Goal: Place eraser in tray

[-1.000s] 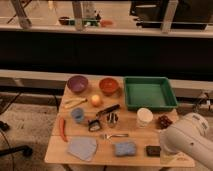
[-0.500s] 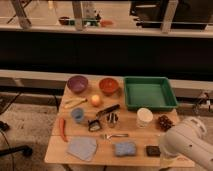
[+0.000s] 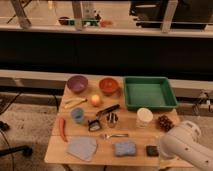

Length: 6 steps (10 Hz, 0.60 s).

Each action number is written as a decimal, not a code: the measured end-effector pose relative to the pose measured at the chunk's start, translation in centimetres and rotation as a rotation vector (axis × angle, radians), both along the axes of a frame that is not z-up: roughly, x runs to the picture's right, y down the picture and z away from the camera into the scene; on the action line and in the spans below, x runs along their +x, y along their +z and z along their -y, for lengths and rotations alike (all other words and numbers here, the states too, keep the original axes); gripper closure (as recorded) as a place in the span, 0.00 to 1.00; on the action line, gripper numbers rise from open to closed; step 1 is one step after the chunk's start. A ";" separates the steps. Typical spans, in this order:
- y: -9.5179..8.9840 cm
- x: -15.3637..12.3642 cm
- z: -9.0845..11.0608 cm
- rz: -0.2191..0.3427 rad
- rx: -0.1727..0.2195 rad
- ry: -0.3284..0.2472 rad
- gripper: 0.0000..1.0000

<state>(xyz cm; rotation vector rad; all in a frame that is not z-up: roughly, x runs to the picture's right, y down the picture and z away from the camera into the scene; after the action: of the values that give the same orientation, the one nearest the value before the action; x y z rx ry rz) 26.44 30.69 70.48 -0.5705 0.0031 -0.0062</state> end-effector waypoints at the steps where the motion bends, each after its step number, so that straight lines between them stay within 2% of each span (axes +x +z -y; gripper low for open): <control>1: 0.6 0.0 -0.3 -0.004 -0.004 -0.003 0.20; 2: 1.7 0.3 -0.7 -0.015 -0.013 -0.003 0.20; 6: 3.7 2.3 -1.4 -0.070 -0.045 0.009 0.20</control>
<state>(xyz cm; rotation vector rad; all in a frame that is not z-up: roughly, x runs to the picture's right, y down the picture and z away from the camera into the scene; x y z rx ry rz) 28.78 32.13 74.15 -0.6156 0.0682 0.0226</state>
